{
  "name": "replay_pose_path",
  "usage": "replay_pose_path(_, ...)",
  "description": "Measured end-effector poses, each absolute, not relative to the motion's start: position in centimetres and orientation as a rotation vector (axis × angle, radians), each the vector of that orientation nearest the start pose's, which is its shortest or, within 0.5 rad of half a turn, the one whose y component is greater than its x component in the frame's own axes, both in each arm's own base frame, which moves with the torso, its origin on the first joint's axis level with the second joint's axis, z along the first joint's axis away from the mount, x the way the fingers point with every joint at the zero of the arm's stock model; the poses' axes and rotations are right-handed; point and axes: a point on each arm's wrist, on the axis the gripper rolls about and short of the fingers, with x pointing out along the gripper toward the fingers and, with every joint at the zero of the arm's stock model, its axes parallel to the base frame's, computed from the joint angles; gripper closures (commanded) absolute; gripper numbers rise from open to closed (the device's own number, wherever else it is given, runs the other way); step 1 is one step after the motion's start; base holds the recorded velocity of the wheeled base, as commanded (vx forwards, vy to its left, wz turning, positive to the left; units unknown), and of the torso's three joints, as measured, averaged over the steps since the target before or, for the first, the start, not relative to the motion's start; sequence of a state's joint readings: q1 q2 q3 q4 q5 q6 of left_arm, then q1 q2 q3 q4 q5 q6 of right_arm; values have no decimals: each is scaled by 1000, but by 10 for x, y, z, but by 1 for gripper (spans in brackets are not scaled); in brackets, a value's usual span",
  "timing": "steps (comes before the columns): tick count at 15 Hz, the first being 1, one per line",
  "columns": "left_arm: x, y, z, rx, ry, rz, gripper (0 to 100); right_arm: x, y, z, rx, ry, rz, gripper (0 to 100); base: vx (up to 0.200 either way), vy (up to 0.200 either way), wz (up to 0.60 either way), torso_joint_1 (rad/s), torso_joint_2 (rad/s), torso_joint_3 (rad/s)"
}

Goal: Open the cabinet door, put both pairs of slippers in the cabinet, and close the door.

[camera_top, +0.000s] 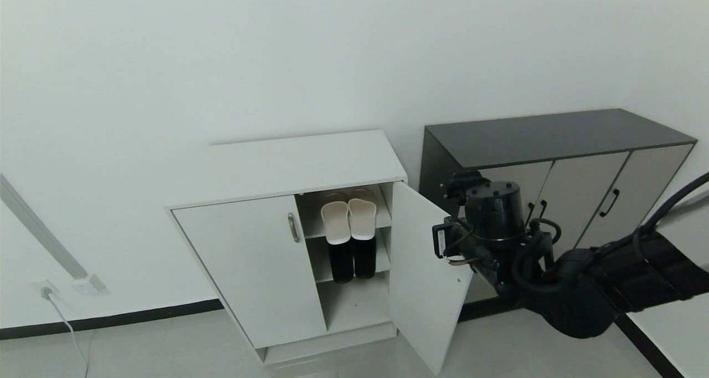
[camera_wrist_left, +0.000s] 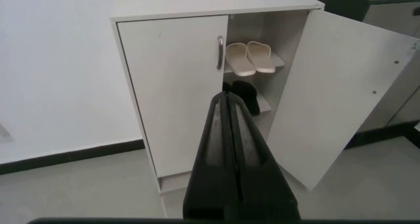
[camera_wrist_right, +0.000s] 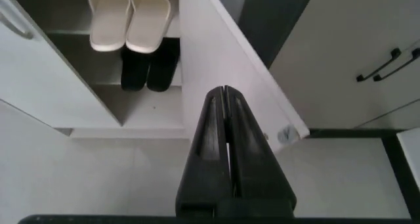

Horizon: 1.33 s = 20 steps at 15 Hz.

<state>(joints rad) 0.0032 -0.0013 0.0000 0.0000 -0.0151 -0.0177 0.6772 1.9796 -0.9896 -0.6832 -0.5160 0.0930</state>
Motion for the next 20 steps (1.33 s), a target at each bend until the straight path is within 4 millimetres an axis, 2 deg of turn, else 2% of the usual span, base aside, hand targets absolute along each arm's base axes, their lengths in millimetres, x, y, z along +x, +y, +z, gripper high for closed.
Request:
replay_pose_path(5, -23, 0, 75, -18, -1, -11, 100, 353, 204, 144, -45, 281, 139, 100, 0, 0, 0, 0, 0, 0)
replay_pose_path(10, -23, 0, 75, -18, -1, -11, 100, 381, 194, 126, -38, 303, 102, 100, 0, 0, 0, 0, 0, 0)
replay_pose_path(16, -23, 0, 75, -19, -1, -10, 100, 398, 191, 103, -49, 336, 77, 100, 0, 0, 0, 0, 0, 0)
replay_pose_path(18, -23, 0, 75, -19, -1, -10, 100, 397, 194, 100, -53, 342, 83, 100, 0, 0, 0, 0, 0, 0)
replay_pose_path(20, -23, 0, 75, -19, -1, -10, 100, 385, 206, 99, -65, 351, 113, 100, 0, 0, 0, 0, 0, 0)
